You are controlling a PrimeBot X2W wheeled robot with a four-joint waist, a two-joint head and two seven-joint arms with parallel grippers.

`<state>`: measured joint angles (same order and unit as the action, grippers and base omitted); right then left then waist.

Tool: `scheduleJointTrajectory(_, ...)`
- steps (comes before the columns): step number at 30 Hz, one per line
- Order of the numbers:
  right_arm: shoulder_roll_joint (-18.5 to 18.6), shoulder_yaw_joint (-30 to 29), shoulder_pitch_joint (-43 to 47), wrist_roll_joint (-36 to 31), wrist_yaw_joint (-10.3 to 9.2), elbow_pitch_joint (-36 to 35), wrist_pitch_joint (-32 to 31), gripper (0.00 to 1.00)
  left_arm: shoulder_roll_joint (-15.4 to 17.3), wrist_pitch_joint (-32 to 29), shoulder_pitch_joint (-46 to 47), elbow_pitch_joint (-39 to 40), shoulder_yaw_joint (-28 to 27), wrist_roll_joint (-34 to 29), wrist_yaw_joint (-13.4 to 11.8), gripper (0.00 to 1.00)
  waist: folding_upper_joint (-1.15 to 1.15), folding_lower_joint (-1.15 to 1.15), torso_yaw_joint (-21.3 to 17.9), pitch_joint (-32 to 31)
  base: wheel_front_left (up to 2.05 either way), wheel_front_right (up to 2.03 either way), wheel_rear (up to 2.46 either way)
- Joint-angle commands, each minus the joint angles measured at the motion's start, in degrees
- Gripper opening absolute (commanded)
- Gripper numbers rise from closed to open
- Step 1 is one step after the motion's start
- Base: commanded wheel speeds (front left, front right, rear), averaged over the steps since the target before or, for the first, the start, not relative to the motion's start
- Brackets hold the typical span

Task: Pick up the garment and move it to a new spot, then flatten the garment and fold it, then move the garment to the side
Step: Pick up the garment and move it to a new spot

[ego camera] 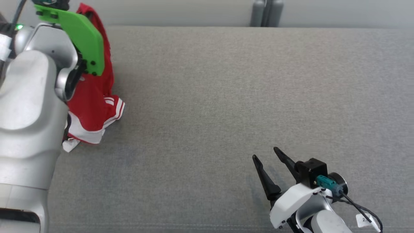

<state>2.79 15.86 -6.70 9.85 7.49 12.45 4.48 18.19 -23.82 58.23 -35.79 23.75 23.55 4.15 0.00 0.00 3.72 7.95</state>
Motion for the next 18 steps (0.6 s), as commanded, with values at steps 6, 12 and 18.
scheduleJointTrajectory(6,0.17,0.87,0.82,1.66,0.00,1.67,1.29,1.00,-3.19,2.80,2.12,2.45,2.46,-0.54,1.32,0.00,0.00,0.00,-9.39,-5.68,0.00,0.00,0.00)
scheduleJointTrajectory(12,0.18,1.37,0.84,2.53,0.00,2.87,2.13,1.00,-7.59,5.55,3.52,4.71,3.80,0.68,1.78,0.00,0.00,0.00,-14.77,-6.11,0.00,0.00,0.00)
scheduleJointTrajectory(18,0.16,0.56,0.08,3.12,0.00,3.25,3.15,1.00,-12.80,9.67,3.72,6.52,5.43,2.27,1.41,0.00,0.00,0.00,-17.37,-4.09,0.00,0.00,0.00)
